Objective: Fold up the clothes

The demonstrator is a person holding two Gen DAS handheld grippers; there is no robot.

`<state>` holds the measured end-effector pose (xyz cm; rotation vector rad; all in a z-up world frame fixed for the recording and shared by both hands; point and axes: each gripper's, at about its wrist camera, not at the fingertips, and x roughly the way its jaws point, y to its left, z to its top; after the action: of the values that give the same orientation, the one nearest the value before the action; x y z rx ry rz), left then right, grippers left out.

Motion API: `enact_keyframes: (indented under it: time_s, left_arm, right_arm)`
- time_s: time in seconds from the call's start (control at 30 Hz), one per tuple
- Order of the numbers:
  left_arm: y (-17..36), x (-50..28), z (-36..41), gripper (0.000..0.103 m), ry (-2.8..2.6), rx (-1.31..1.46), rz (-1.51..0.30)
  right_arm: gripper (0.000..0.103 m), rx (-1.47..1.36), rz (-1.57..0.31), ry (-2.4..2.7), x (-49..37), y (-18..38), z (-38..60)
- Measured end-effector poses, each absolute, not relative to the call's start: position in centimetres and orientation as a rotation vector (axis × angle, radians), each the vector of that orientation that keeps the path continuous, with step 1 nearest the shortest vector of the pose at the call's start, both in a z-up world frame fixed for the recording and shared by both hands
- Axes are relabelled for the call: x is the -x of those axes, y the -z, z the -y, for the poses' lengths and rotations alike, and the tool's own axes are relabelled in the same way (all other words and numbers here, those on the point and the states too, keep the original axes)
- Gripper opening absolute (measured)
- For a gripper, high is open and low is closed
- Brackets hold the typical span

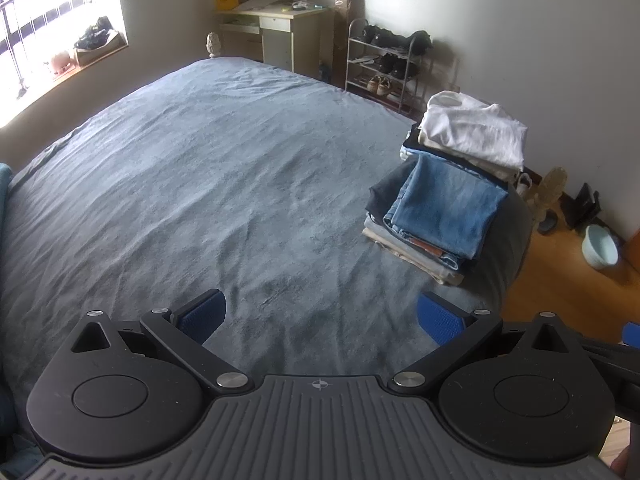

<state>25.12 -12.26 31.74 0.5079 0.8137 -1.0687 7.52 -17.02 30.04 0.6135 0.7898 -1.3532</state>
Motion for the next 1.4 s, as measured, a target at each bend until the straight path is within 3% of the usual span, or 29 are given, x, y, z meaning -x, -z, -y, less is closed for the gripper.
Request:
enact_keyframes:
  time_s: [1.4]
  left_arm:
    - [-31.62, -25.14, 12.23, 0.103, 1.065, -0.515, -0.813]
  right_arm:
    - [0.103, -0.625, -0.793, 1.361, -7.46, -29.79, 17.32]
